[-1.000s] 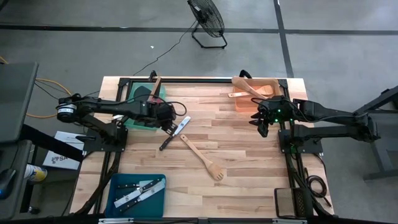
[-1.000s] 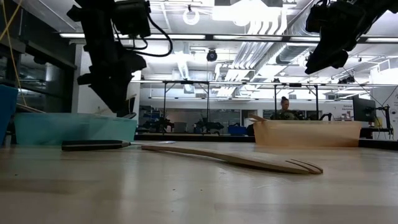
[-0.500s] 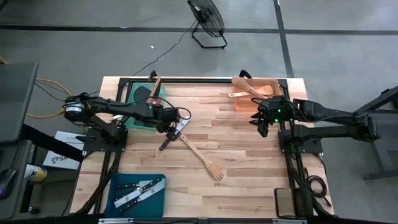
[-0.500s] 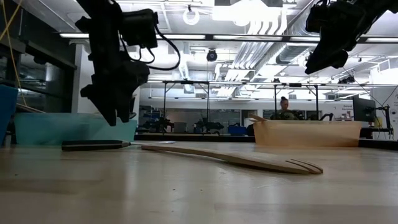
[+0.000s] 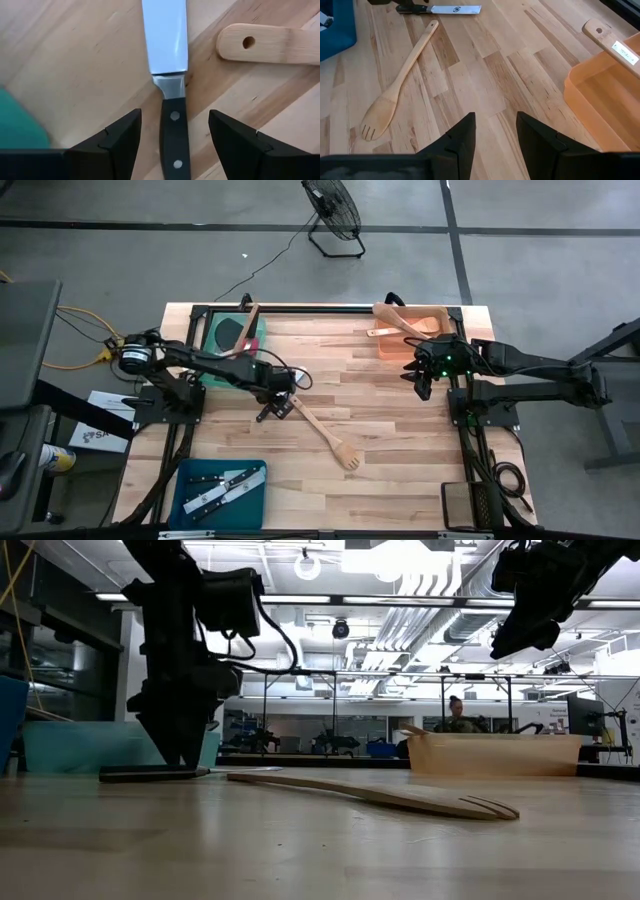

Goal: Pick & Place Kitchen Items
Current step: Put the black knife into the blue bin

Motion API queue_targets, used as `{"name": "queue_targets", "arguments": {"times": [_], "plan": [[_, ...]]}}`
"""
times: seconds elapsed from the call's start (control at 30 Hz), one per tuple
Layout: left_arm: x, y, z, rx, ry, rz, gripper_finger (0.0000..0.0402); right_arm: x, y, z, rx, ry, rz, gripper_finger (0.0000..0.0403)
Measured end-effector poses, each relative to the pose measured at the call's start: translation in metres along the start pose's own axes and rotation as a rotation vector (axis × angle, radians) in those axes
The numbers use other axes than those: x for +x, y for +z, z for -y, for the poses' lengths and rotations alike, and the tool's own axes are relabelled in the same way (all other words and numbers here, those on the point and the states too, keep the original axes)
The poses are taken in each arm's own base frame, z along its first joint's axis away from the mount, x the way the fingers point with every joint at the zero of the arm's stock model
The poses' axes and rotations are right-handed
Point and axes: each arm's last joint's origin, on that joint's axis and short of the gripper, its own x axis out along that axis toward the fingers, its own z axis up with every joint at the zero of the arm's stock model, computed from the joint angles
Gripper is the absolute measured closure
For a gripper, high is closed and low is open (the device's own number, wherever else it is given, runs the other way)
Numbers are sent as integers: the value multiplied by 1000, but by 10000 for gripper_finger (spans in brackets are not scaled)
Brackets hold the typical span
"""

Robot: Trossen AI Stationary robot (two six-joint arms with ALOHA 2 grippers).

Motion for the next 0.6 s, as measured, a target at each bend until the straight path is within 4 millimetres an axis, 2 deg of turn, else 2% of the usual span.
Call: {"name": "queue_targets", "arguments": {"times": [0.27, 0.6], "plan": [[12, 0, 0, 5, 37, -30, 182, 0, 0, 0, -2, 0, 0, 270], [13, -2, 1, 15, 41, -43, 298, 0, 0, 0, -2, 0, 0, 270]]}}
